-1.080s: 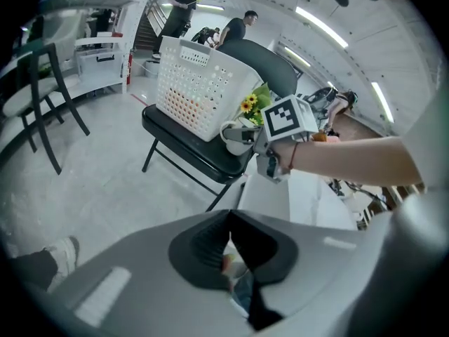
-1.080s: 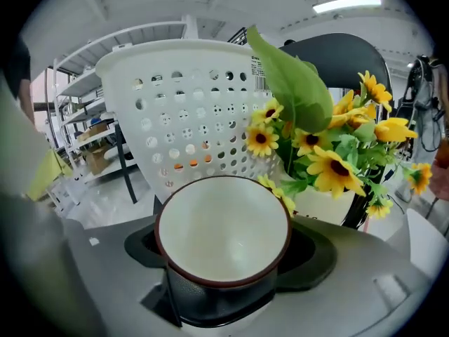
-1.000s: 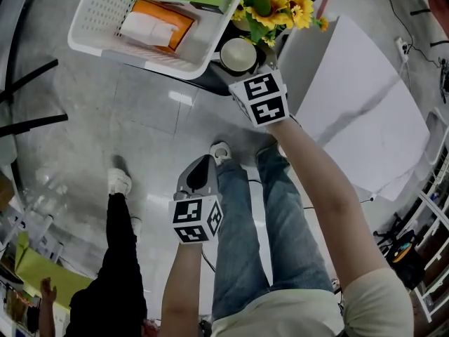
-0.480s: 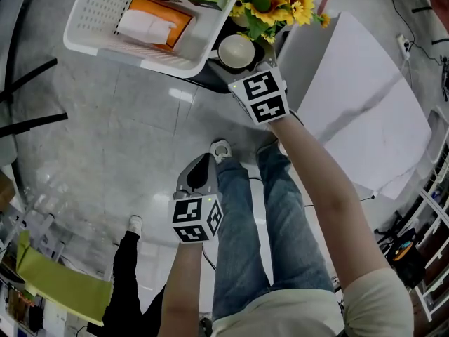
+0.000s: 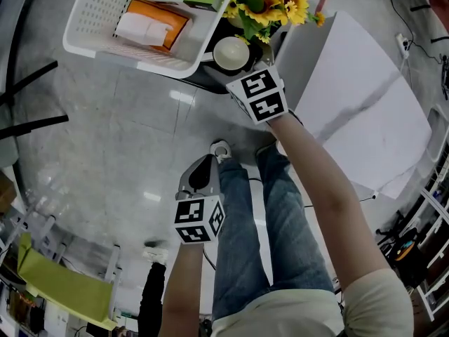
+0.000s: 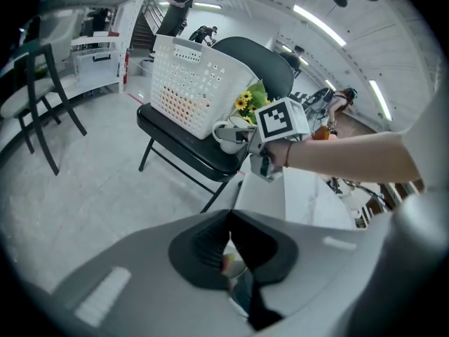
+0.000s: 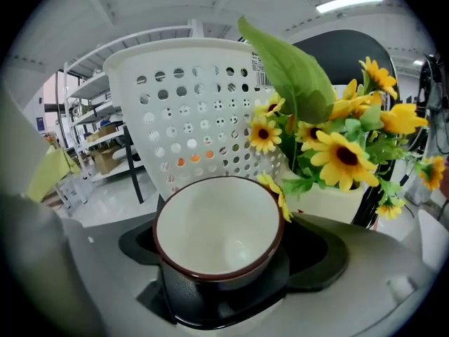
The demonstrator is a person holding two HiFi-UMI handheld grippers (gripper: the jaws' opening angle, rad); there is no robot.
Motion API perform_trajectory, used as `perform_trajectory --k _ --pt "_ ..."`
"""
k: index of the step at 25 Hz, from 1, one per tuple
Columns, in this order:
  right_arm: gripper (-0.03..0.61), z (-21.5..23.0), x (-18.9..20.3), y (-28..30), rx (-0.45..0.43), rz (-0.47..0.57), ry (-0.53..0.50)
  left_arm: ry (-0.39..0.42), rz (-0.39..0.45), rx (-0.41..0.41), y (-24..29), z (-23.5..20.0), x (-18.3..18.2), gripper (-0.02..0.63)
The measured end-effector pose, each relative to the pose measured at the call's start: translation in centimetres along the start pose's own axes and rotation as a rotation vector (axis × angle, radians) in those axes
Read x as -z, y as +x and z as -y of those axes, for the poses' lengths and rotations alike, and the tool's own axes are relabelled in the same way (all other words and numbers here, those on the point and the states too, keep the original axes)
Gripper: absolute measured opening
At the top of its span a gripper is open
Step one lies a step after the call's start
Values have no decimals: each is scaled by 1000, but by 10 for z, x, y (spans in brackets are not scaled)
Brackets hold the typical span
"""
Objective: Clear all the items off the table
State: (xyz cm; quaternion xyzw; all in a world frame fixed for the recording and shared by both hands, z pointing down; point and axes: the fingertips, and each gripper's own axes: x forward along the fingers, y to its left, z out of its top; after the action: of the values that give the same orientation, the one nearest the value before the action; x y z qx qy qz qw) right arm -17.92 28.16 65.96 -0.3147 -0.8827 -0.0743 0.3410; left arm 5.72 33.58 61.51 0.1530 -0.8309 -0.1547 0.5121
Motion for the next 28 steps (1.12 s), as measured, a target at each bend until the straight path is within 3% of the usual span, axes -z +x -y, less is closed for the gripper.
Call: perform_trajectory --k 18,24,28 --pt "469 -3 9 -59 43 14 65 63 31 12 -3 28 -10 9" --pt "281 -10 13 -98 35 31 152 92 39 15 -8 42 -8 9" --pt "188 -12 13 -128 70 51 215 120 53 19 -16 54 -9 9"
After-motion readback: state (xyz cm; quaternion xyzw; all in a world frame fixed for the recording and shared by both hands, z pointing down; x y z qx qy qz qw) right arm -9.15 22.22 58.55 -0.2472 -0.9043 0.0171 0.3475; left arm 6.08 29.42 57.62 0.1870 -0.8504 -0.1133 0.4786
